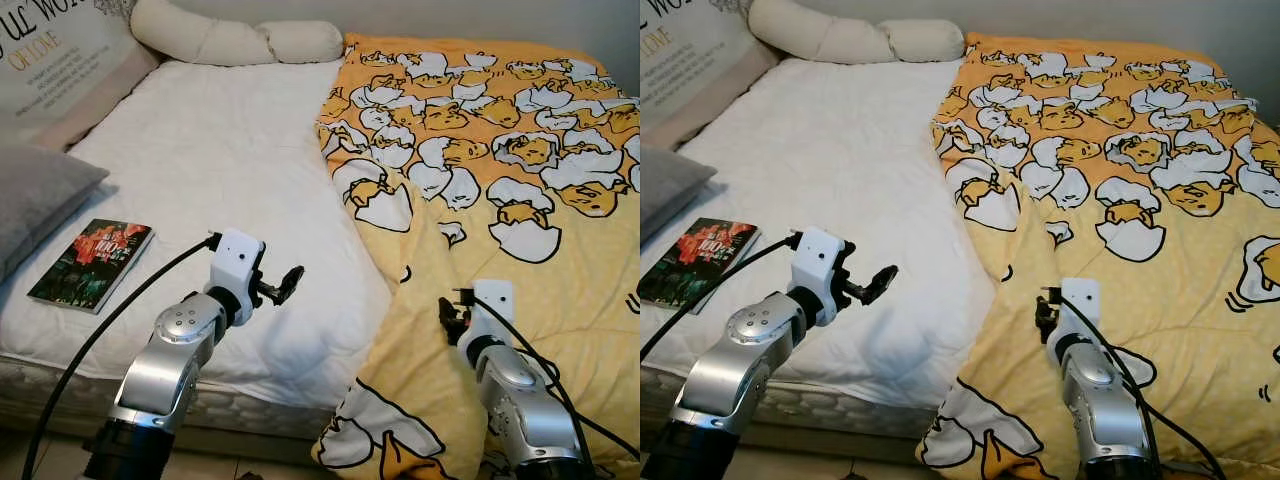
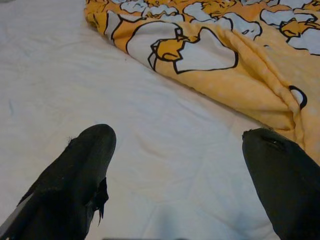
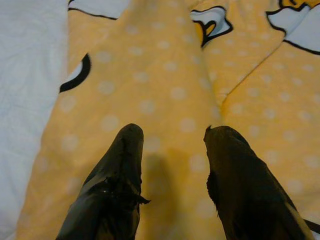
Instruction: Clean up the room
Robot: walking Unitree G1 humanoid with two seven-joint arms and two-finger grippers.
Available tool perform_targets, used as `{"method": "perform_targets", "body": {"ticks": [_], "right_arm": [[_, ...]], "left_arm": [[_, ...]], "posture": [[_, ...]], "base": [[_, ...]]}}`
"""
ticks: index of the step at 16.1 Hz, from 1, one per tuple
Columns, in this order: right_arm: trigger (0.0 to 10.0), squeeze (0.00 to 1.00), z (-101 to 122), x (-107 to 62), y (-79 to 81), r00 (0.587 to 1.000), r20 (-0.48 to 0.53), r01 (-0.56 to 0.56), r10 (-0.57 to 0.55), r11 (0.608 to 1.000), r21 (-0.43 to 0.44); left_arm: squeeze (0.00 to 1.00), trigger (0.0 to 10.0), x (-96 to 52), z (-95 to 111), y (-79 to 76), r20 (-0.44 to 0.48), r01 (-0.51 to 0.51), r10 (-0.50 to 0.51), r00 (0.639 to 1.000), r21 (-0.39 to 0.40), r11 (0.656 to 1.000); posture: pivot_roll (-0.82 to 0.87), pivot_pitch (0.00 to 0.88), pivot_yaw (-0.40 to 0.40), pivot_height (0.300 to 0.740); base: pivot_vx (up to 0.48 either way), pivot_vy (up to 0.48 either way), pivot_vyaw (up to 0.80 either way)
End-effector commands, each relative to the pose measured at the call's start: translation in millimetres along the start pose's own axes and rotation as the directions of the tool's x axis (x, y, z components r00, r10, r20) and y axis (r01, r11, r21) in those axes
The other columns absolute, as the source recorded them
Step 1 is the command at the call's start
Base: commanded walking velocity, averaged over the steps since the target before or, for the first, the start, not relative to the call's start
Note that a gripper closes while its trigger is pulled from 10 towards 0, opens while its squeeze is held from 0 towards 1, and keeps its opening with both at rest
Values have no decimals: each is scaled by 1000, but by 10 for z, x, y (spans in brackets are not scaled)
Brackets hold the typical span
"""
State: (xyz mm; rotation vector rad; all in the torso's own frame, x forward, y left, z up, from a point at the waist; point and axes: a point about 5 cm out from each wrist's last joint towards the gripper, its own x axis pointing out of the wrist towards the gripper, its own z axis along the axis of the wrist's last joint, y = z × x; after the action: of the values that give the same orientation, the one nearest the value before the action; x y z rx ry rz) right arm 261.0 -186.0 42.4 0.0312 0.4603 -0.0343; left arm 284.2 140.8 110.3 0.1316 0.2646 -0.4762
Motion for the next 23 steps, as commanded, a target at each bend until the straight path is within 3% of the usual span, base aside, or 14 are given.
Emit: {"method": "perform_targets", "body": {"ticks": [1, 8, 14, 17, 21, 22, 23], "right_arm": [[10000, 0, 76, -1, 51, 999, 31, -15, 15, 1000, -10], [10000, 0, 61, -17, 67, 999, 31, -24, 24, 1000, -5], [10000, 0, 70, -5, 131, 998, 33, -56, 55, 998, 5], [10000, 0, 101, 17, 136, 997, 45, -65, 65, 998, -6], [10000, 0, 109, 56, 170, 995, 28, -100, 100, 995, -20], [10000, 59, 108, 60, 188, 993, 23, -119, 119, 993, -29], [10000, 1000, 88, 86, 204, 992, -8, -129, 129, 991, -46]], "left_arm": [[0, 10000, -35, -4, 42, 7, -27, 27, 1000, -6, 1000], [0, 10000, -31, -18, 64, 0, -33, 33, 999, -1, 999], [0, 10000, -34, -13, 103, -4, -37, 37, 999, 10, 999], [0, 10000, -37, -9, 118, -13, -47, 48, 999, 71, 996], [0, 10000, -56, -5, 95, -3, -22, 22, 1000, 40, 999], [0, 10000, -63, -9, 83, -6, -5, 5, 1000, 47, 999], [0, 10000, -80, -18, 59, -16, 32, -31, 999, 66, 997]], "posture": [[-25, 0, 23, 740], [-30, 0, 28, 740], [-23, 0, 28, 740], [-20, 0, 27, 740], [-11, 0, 21, 740], [-10, 0, 22, 740], [-8, 0, 22, 740]], "base": [[-300, 0, 0], [0, 0, 0], [0, 322, -345], [0, 0, 0], [0, 0, 0], [0, 0, 0], [0, 0, 0]]}}
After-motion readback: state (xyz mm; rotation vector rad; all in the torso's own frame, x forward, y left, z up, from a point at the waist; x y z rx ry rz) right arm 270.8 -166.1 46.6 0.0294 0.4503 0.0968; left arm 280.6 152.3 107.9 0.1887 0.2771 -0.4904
